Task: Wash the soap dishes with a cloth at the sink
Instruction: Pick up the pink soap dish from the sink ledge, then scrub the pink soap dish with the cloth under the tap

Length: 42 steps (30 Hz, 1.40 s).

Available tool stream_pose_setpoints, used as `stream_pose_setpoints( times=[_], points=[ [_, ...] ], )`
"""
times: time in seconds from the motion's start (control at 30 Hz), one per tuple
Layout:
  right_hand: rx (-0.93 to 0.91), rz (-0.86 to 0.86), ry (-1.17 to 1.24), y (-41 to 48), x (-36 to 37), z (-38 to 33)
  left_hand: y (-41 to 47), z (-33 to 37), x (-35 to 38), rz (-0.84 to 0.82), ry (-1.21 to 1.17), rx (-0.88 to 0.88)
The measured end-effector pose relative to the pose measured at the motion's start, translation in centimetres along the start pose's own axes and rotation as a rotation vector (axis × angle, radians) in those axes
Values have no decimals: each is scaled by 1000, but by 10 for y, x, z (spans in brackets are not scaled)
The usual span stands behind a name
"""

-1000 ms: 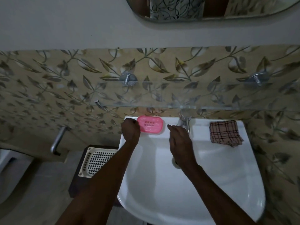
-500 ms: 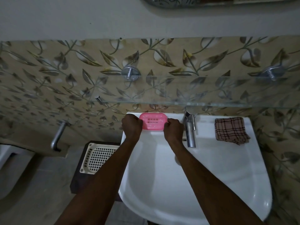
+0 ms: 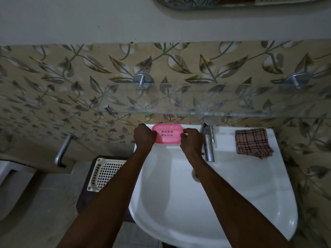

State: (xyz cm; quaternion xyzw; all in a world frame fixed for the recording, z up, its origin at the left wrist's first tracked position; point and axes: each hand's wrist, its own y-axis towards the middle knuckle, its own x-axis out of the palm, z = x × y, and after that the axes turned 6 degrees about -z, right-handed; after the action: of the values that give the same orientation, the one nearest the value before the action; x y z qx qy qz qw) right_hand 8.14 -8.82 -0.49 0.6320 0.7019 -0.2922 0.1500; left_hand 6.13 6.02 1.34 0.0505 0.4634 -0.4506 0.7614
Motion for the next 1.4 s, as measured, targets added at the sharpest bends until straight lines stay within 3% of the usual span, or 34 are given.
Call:
stream_pose_setpoints(
  times=[0.27, 0.33, 0.43, 0.5, 0.63, 0.73, 0.9, 1.0, 1.1, 1.23, 1.33, 1.4],
  points=[
    [-53, 78, -145, -5, -7, -14, -9, 5, -11, 59, -101, -80],
    [-101, 88, -123, -9, -16, -21, -15, 3, -23, 71, -252, -27],
    [-204, 121, -76, -23, -39, -24, -35, -8, -35, 4, -731, -74],
    [-264, 124, -102, -36, -55, -18, -50, -16, -34, -278, -933, -226],
    [-341, 58, -283, -63, -68, 1, -69, -27, -6, -1138, -1079, -335],
    [-329, 32, -333, -75, -75, 16, -81, -32, 14, -1407, -1142, -381],
    [-356, -96, -176, -95, -89, 41, -88, -57, 36, -1434, -1127, -386],
    [-398, 65, -196, -102, -107, 73, -94, -69, 51, -1425, -1171, -400],
    [-282, 271, -343, -77, -134, 118, -94, -79, 65, -1384, -1218, -402],
    [-163, -73, -585, -17, -171, 161, -100, -82, 80, -1292, -1272, -456],
    [-101, -149, -491, 11, -179, 168, -107, -83, 87, -1253, -1277, -480],
    [-164, -137, -516, 21, -184, 172, -111, -84, 89, -1264, -1253, -482]
  ],
)
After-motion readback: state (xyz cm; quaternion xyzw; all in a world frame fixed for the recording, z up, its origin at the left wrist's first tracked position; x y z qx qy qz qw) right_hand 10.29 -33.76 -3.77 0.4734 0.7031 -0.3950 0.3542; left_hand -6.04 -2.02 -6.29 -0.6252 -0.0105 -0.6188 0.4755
